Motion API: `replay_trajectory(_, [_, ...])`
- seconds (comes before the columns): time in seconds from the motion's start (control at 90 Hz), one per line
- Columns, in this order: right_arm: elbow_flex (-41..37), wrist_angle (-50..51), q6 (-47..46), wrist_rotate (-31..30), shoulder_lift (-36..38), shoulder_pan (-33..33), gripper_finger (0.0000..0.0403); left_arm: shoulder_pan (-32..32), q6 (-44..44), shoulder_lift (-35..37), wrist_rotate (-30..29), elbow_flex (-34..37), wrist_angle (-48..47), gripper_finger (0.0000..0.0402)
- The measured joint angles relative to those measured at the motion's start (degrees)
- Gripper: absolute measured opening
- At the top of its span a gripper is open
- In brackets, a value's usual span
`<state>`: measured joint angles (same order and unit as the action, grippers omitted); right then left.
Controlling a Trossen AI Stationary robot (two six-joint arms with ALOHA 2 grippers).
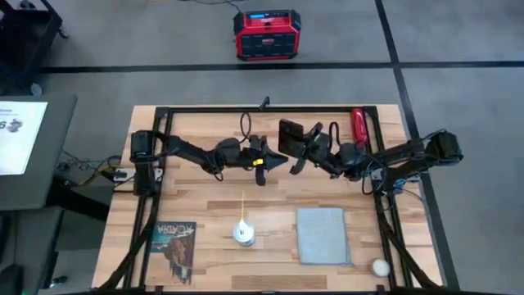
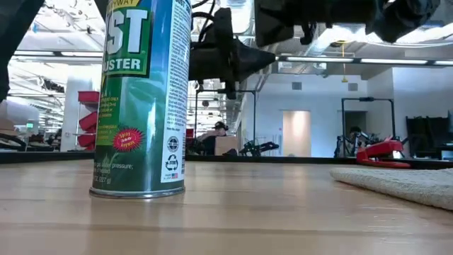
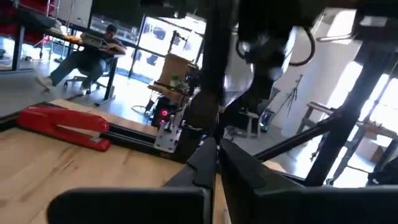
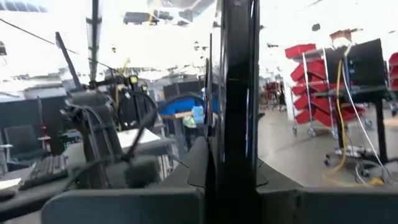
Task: Apply microfiber cloth
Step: Spray the back of the cellphone using the spray bottle
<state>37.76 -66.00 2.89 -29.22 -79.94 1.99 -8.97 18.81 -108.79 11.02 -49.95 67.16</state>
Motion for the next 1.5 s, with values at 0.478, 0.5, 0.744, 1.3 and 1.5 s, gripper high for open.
replay_trajectory(0.478, [0.99, -0.36, -1.36, -1.19, -5.26, 1.41, 0.0008, -1.38, 2.93, -0.42, -0.44, 0.10, 5.31, 0.0000])
replay_trajectory(0.5, [0.98, -0.11, -1.35, -1.33, -5.31, 1.48, 0.0008, -1.38, 3.10, -0.42, -0.39, 0.10, 5.19, 0.0000])
replay_trajectory(0.744, [0.94, 3.80, -2.37, -1.35, -5.31, 2.00, 0.0008, -1.38, 3.99, -0.42, -0.17, 0.13, 4.92, 0.0000])
replay_trajectory(1.3, [0.59, 10.79, -5.74, -0.36, -5.66, 2.24, 0.0027, -1.55, 5.49, 0.11, 0.62, -0.04, 6.17, 0.0000])
replay_trajectory(1.5, [0.61, 10.39, -1.93, -2.98, -5.49, 3.07, 0.0012, -1.54, 5.87, 0.11, 1.39, 0.56, 6.65, 0.0000])
